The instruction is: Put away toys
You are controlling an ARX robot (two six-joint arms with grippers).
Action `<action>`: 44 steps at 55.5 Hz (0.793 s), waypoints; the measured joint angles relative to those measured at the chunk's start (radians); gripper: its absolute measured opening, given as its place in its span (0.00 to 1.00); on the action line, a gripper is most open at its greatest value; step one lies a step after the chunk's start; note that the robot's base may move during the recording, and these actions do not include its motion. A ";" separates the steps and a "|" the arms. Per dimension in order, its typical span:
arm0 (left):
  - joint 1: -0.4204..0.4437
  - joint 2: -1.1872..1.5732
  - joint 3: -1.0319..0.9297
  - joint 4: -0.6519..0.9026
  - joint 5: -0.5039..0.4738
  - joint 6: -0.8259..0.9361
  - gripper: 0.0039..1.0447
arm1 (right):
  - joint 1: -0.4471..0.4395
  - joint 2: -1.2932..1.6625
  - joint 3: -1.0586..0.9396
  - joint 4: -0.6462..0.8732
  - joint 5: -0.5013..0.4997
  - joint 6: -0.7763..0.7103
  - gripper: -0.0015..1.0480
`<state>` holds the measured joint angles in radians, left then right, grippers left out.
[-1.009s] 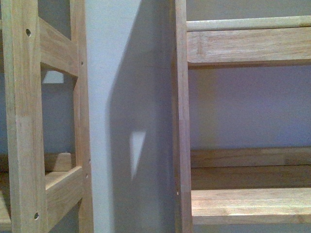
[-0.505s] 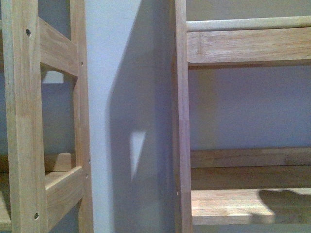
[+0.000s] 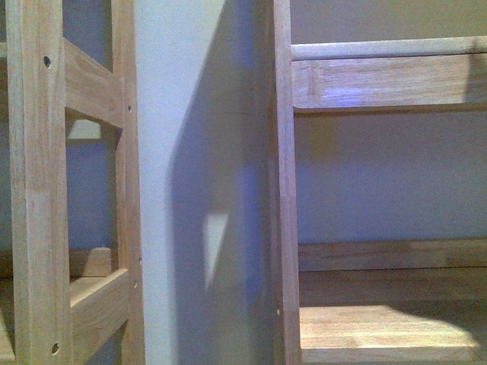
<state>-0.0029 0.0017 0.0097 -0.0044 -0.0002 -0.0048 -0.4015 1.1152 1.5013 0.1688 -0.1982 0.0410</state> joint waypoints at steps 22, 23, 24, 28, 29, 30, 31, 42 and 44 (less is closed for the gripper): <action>0.000 0.000 0.000 0.000 0.000 0.000 0.94 | 0.258 0.325 0.254 0.001 0.050 0.039 0.05; 0.000 0.000 0.000 0.000 0.000 0.000 0.94 | 0.269 0.339 0.269 -0.002 0.052 0.039 0.05; 0.000 0.000 0.000 0.000 0.000 0.000 0.94 | 0.276 0.348 0.279 -0.003 0.054 0.040 0.05; 0.000 0.000 0.000 0.000 0.000 0.000 0.94 | 0.316 0.403 0.338 -0.019 0.076 0.042 0.05; 0.000 0.000 0.000 0.000 0.000 0.000 0.94 | 0.323 0.412 0.347 -0.021 0.079 0.042 0.05; 0.000 0.000 0.000 0.000 0.000 0.000 0.94 | 0.335 0.429 0.365 -0.025 0.084 0.042 0.05; 0.000 0.000 0.000 0.000 0.000 0.000 0.94 | 0.341 0.437 0.374 -0.027 0.087 0.042 0.05; 0.000 0.000 0.000 0.000 0.000 0.000 0.94 | 0.418 0.562 0.499 -0.040 0.132 0.046 0.05; 0.000 0.000 0.000 0.000 0.000 0.000 0.94 | 0.428 0.578 0.515 -0.040 0.137 0.047 0.05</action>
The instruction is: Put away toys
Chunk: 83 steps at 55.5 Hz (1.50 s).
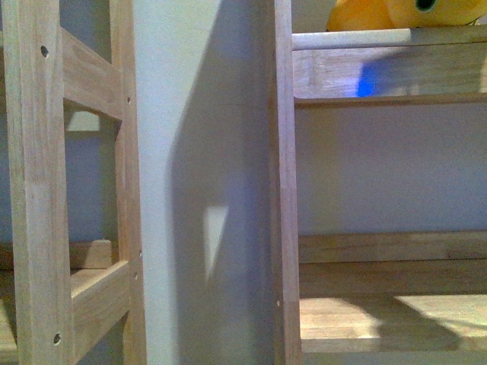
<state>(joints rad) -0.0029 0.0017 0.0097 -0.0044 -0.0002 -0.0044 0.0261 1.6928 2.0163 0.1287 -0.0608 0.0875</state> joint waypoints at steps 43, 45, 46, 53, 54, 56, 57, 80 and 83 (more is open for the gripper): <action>0.000 0.000 0.000 0.000 0.000 0.000 0.94 | 0.140 0.192 0.208 -0.003 0.034 0.026 0.05; 0.000 0.000 0.000 0.000 0.000 0.000 0.94 | 0.141 0.192 0.208 0.001 0.031 0.029 0.05; 0.000 0.000 0.000 0.000 0.000 0.000 0.94 | 0.142 0.192 0.208 0.002 0.030 0.030 0.05; 0.000 0.000 0.000 0.000 0.000 0.000 0.94 | 0.143 0.192 0.203 0.006 0.023 0.032 0.05; 0.000 0.000 0.000 0.000 0.000 0.000 0.94 | 0.143 0.192 0.200 0.008 0.023 0.032 0.05; 0.000 0.000 0.000 0.000 0.000 0.000 0.94 | 0.142 0.192 0.196 0.009 0.023 0.032 0.05; 0.000 0.000 0.000 0.000 0.000 0.000 0.94 | 0.142 0.192 0.194 0.009 0.024 0.033 0.05; 0.000 0.000 0.000 0.000 0.000 0.000 0.94 | 0.126 0.156 0.117 0.014 0.016 0.028 0.53; 0.000 0.000 0.000 0.000 0.000 0.000 0.94 | 0.126 0.153 0.110 0.018 0.018 0.021 0.61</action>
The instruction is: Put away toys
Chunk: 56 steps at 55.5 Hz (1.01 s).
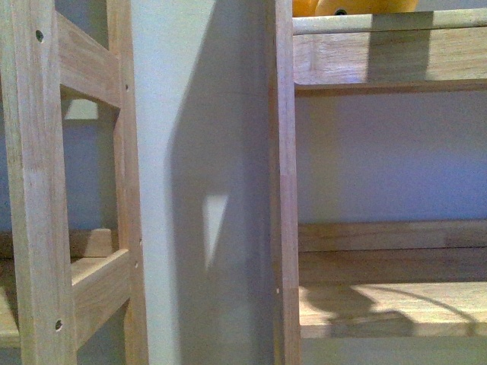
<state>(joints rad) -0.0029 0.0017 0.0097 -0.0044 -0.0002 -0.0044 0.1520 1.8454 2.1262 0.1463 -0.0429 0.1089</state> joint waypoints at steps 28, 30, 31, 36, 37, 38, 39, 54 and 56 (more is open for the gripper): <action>0.000 0.000 0.000 0.000 0.000 0.000 0.94 | 0.015 -0.044 -0.037 0.042 0.048 -0.113 0.94; 0.000 0.000 0.000 0.000 0.000 0.000 0.94 | 0.018 -0.049 -0.037 0.045 0.051 -0.121 0.94; 0.000 0.000 0.000 0.000 0.000 0.000 0.94 | 0.019 -0.052 -0.037 0.047 0.053 -0.126 0.94; 0.000 0.000 0.000 0.000 0.000 0.000 0.94 | 0.027 -0.075 -0.050 0.059 0.069 -0.143 0.94; 0.000 0.000 0.000 0.000 0.000 0.000 0.94 | 0.028 -0.079 -0.053 0.061 0.073 -0.147 0.94; 0.000 0.000 0.000 0.000 0.000 0.000 0.94 | 0.030 -0.089 -0.061 0.066 0.080 -0.155 0.94; 0.000 0.000 0.000 0.000 0.000 0.000 0.94 | 0.032 -0.095 -0.068 0.070 0.089 -0.158 0.94; 0.000 0.000 0.000 0.000 0.000 0.000 0.94 | 0.040 -0.307 -0.335 0.220 0.360 -0.267 0.94; 0.000 0.000 0.000 0.000 0.000 0.000 0.94 | 0.038 -0.351 -0.395 0.251 0.393 -0.287 0.94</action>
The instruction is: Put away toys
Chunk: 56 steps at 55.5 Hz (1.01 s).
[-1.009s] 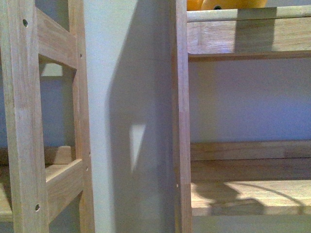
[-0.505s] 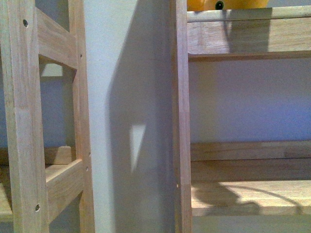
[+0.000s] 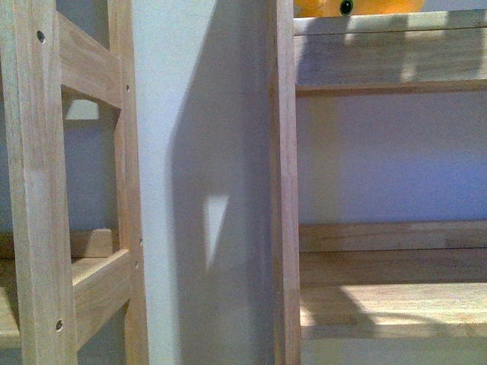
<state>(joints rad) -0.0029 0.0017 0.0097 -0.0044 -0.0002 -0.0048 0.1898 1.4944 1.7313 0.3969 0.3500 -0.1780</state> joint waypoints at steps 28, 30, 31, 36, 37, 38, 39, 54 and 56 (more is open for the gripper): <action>0.000 0.000 0.000 0.000 0.000 0.000 0.94 | -0.152 -0.632 -0.733 -0.018 -0.003 0.029 0.94; 0.000 0.000 0.000 0.000 0.000 0.000 0.94 | -0.159 -0.671 -0.766 -0.031 -0.013 0.037 0.94; 0.000 0.000 0.000 0.000 0.000 0.000 0.94 | -0.160 -0.684 -0.779 -0.035 -0.018 0.040 0.94; 0.000 0.000 0.000 0.000 0.000 0.000 0.94 | -0.166 -0.801 -0.885 -0.081 -0.086 0.082 0.94; 0.000 0.000 0.000 0.000 0.000 0.000 0.94 | -0.166 -0.832 -0.916 -0.092 -0.107 0.097 0.94; 0.000 0.000 0.000 0.000 0.000 0.000 0.94 | -0.166 -0.863 -0.949 -0.105 -0.127 0.116 0.94; 0.000 0.000 0.000 0.000 0.000 0.000 0.94 | -0.166 -0.887 -0.975 -0.114 -0.130 0.130 0.94; 0.000 0.000 0.000 0.000 0.000 0.000 0.94 | 0.108 -1.232 -1.437 -0.124 0.053 0.296 0.94; 0.000 0.000 0.000 0.000 0.000 0.000 0.94 | 0.121 -1.249 -1.479 -0.109 0.066 0.303 0.94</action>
<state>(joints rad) -0.0029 0.0017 0.0097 -0.0044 -0.0002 -0.0048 0.3107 0.2451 0.2523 0.2874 0.4156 0.1246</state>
